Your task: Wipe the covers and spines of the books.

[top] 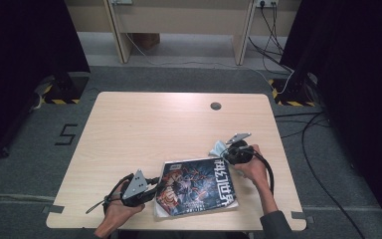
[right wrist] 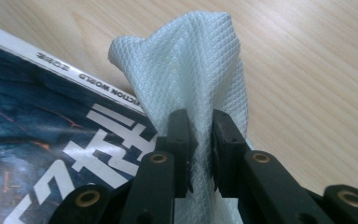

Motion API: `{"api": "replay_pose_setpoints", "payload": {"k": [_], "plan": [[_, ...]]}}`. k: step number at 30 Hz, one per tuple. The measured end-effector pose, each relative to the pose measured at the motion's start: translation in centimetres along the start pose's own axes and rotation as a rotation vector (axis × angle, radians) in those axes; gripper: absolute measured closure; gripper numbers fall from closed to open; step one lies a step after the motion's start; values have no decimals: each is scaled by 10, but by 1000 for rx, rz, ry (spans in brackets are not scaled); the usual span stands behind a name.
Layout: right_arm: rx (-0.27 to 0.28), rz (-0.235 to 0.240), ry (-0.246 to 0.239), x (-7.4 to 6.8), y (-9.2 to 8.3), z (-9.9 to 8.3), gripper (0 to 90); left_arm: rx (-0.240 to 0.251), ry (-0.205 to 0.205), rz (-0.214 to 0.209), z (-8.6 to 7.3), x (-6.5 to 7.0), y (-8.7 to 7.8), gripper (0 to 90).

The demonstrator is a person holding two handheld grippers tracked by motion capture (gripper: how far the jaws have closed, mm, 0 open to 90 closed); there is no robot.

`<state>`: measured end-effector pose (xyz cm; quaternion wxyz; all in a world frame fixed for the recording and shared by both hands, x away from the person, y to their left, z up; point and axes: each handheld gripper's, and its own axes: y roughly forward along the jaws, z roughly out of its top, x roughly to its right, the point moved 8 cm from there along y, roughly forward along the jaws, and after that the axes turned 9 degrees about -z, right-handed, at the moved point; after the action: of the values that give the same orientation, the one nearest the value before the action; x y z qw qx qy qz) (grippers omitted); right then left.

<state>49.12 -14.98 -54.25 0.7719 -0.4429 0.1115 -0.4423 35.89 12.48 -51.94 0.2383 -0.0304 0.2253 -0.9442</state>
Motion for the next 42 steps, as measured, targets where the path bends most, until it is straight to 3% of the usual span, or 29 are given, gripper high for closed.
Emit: {"api": "replay_pose_setpoints", "payload": {"k": [6, 12, 15, 25, 39, 42], "plan": [[-2, -2, -2, 0, 0, -1, 800, 0, -1, -2, 0, 0, 0, 772], [23, 38, 3, -8, -6, 5, 800, 0, 0, 1, 0, 0, 0, 771], [47, 71, -18, -19, -13, 14, 800, 0, -2, 0, 0, 0, 0, 771], [127, 117, -117, -57, -36, 41, 800, -1, -2, 1, 0, 0, 0, 770], [273, 187, -233, -122, -74, 81, 800, -5, 10, 7, -1, 0, 1, 770], [292, 193, -248, -129, -78, 84, 799, -3, 15, 8, -1, 1, 1, 770]]}}
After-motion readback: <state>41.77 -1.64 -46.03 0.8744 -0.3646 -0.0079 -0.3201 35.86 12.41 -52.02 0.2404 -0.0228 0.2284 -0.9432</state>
